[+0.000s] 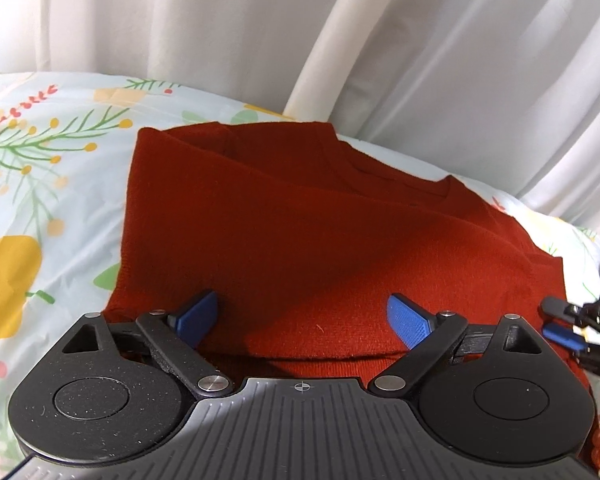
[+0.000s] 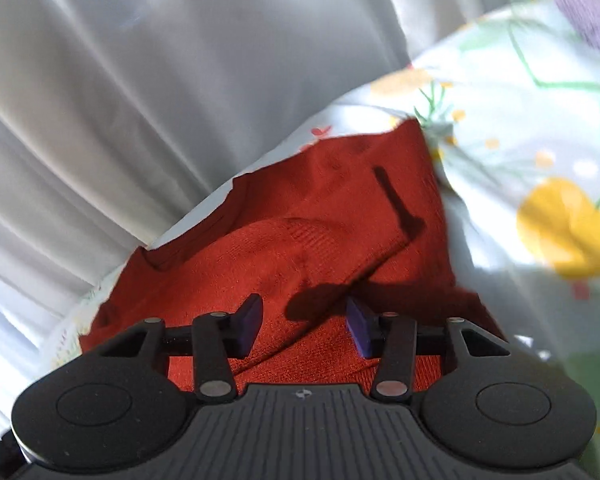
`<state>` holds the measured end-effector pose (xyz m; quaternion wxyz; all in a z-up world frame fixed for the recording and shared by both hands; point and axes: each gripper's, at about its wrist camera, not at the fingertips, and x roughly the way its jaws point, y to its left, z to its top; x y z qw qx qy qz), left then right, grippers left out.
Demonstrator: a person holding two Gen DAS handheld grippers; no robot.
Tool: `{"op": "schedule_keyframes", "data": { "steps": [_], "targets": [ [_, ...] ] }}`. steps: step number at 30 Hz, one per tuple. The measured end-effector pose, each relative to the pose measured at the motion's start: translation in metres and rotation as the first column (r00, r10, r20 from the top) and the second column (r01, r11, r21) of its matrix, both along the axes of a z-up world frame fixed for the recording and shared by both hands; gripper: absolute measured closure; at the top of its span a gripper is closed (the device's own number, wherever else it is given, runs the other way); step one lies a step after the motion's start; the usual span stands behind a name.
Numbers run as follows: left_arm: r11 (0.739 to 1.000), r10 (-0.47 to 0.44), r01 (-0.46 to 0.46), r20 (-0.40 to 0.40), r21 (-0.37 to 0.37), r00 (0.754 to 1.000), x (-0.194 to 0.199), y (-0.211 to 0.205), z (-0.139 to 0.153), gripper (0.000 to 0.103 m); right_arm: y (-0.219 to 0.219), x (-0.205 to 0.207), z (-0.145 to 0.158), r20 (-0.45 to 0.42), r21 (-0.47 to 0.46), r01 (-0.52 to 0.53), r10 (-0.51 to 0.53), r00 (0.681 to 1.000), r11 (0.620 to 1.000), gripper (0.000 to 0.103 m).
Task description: Fold small clothes
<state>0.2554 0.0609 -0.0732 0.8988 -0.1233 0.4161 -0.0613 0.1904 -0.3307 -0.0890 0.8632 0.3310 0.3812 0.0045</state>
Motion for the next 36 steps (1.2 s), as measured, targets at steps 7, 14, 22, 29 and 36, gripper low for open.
{"op": "schedule_keyframes", "data": {
  "steps": [7,14,22,29,36],
  "targets": [
    [1.0,0.024,-0.024,-0.023,-0.011,0.999,-0.002,-0.002,0.003,0.007,0.005,0.011,-0.002,-0.058,0.054,0.014,-0.01,0.998,0.998,0.09],
    [0.997,0.071,-0.072,-0.027,-0.021,0.997,-0.01,0.012,0.008,0.007,0.007,0.013,-0.001,-0.035,0.027,-0.007,0.008,0.999,1.0,0.098],
    [0.993,0.086,-0.08,-0.07,0.089,0.994,-0.013,0.005,0.004,0.007,0.035,0.015,0.001,-0.01,-0.241,-0.107,0.108,0.994,0.965,0.099],
    [0.988,0.09,-0.08,-0.077,0.131,0.993,-0.033,0.005,0.013,0.007,0.069,0.009,0.004,0.004,-0.501,-0.19,0.221,0.975,0.845,0.093],
    [0.996,0.079,-0.078,-0.035,0.034,0.996,-0.119,0.033,0.049,0.006,0.031,-0.048,0.026,0.033,-0.276,-0.23,0.249,0.968,0.933,0.086]
  ]
}}
